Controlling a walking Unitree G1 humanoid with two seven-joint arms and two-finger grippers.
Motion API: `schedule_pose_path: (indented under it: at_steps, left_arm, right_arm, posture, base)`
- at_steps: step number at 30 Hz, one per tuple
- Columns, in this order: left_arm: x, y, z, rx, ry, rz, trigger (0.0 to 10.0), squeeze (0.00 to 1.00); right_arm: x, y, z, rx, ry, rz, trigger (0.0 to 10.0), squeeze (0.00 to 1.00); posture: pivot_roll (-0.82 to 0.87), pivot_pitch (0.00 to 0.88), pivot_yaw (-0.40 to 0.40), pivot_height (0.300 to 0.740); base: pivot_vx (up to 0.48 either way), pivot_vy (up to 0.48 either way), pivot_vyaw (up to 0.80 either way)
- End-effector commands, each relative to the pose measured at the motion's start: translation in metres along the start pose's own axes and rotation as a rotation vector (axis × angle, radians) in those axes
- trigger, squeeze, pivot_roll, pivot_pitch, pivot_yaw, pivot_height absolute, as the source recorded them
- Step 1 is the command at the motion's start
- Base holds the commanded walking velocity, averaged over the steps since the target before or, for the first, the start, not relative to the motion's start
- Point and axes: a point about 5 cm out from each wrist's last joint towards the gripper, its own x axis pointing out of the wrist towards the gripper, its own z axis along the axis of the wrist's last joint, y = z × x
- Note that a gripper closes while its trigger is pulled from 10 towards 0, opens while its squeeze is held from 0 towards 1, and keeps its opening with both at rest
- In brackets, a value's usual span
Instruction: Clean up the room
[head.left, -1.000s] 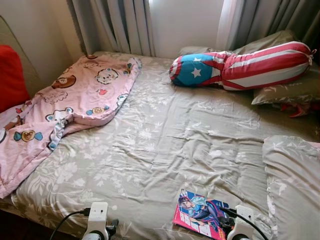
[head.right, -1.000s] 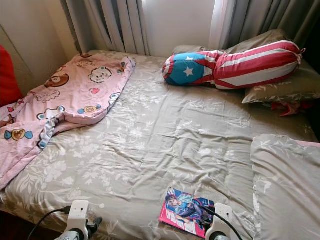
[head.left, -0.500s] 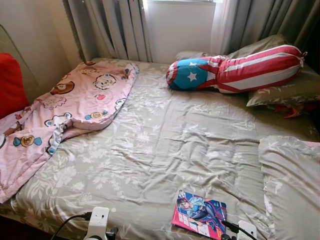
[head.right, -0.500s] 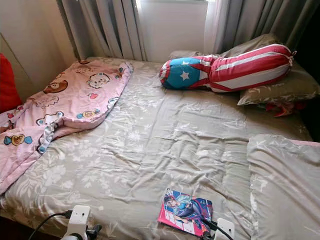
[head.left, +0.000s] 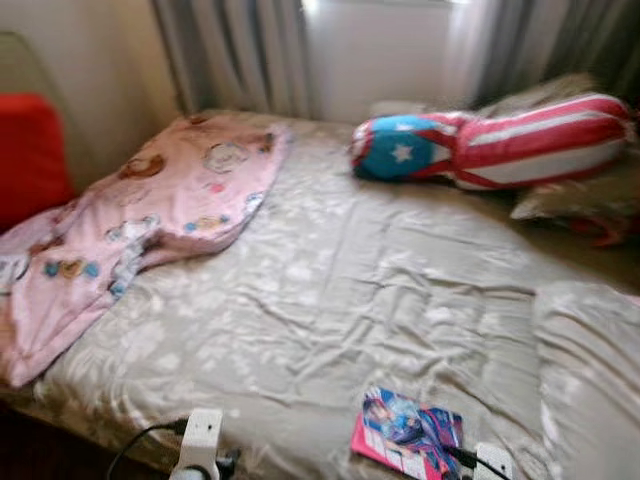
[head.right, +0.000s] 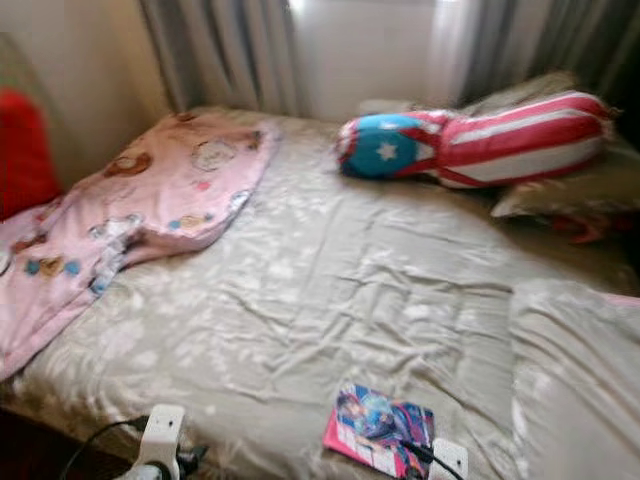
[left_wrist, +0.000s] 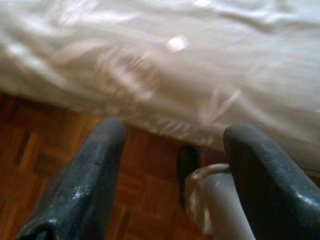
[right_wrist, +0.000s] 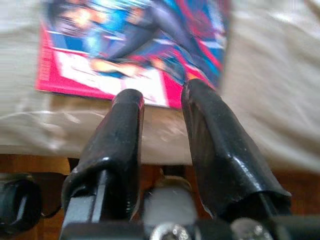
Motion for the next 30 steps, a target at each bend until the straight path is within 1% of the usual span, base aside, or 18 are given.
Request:
schedule_pose_path:
  at_steps: [1,6,11,18,30]
  left_arm:
    - [-0.002,0.005,-0.008,0.011,0.030,0.013,10.0,0.00]
    - [-0.003,0.007,-0.010,0.012,0.032,0.016,10.0,0.00]
    - [-0.004,0.011,-0.011,0.017,0.035,0.018,10.0,0.00]
    - [-0.004,0.010,-0.011,0.019,0.040,0.016,10.0,0.00]
    - [-0.002,-0.002,-0.009,0.020,0.046,0.005,10.0,0.00]
  right_arm:
    - [-0.001,0.000,-0.004,-0.001,0.007,-0.001,10.0,0.00]
    - [-0.002,-0.002,-0.006,0.003,0.018,-0.001,10.0,0.00]
    - [-0.003,-0.003,-0.009,0.006,0.030,-0.002,10.0,0.00]
    - [-0.002,-0.001,-0.009,0.012,0.030,-0.001,10.0,0.00]
    - [-0.001,0.001,-0.008,0.008,0.032,0.000,10.0,0.00]
  posture:
    - [-0.02,0.000,0.016,0.740]
    - [-0.02,0.000,0.017,0.740]
    - [-0.02,0.000,0.018,0.740]
    - [-0.02,0.000,0.014,0.740]
    - [-0.02,0.000,0.010,0.740]
  base:
    - [0.000,0.000,0.80]
    - [0.000,0.000,0.75]
    - [0.000,0.000,0.00]
    - [0.000,0.000,0.00]
    - [0.000,0.277,0.00]
